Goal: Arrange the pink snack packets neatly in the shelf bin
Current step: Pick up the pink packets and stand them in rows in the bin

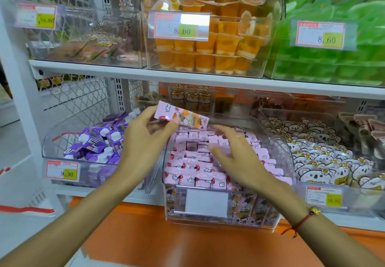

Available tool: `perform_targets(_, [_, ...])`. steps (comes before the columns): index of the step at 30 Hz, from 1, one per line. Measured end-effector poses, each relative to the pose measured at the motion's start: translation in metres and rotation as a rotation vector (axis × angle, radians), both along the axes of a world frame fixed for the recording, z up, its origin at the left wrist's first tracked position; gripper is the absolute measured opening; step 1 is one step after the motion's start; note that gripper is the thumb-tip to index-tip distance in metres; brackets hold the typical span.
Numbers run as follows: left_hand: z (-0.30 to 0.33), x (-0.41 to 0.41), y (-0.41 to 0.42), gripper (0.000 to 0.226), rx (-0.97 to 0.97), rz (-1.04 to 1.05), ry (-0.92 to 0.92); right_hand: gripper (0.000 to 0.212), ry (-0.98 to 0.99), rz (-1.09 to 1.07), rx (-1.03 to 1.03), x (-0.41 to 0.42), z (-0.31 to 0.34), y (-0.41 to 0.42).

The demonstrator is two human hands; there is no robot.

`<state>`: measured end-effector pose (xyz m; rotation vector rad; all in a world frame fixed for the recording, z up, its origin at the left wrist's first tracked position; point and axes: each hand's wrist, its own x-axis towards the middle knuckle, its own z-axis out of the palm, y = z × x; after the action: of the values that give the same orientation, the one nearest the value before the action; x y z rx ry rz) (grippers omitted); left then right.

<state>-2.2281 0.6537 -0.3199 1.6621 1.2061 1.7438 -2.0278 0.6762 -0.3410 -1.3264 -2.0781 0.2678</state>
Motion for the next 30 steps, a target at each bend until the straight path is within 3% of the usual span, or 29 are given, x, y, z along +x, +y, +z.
perform_targets(2, [-0.001,0.001,0.012,0.022,-0.034,0.042,0.116,0.047,-0.233,0.012,-0.004,0.004,-0.007,0.002])
perform_targets(4, [-0.003,0.001,0.023,0.025,-0.087,0.074,0.305,0.04,-0.318,0.039,-0.033,0.005,-0.011,0.004])
perform_targets(9, [0.013,-0.008,0.031,0.03,-0.069,0.112,0.837,0.041,-0.331,0.042,0.002,0.007,-0.014,0.005])
perform_targets(17, [0.044,0.01,0.06,0.031,-0.098,-0.155,1.391,0.04,-0.347,0.04,0.012,0.007,-0.014,0.005])
perform_targets(19, [0.035,0.017,0.068,0.039,-0.097,-0.107,1.455,0.04,-0.338,0.041,0.018,0.008,-0.015,0.005])
perform_targets(21, [0.027,0.018,0.07,0.046,-0.068,-0.055,1.389,0.04,-0.326,0.044,0.027,0.008,-0.016,0.005])
perform_targets(25, [0.014,0.018,0.071,0.021,-0.107,-0.094,1.435,0.038,-0.294,0.041,0.04,0.008,-0.017,0.004])
perform_targets(30, [0.012,0.026,0.078,0.024,-0.268,-0.161,1.519,0.029,-0.077,-0.07,0.139,0.012,-0.006,0.003])
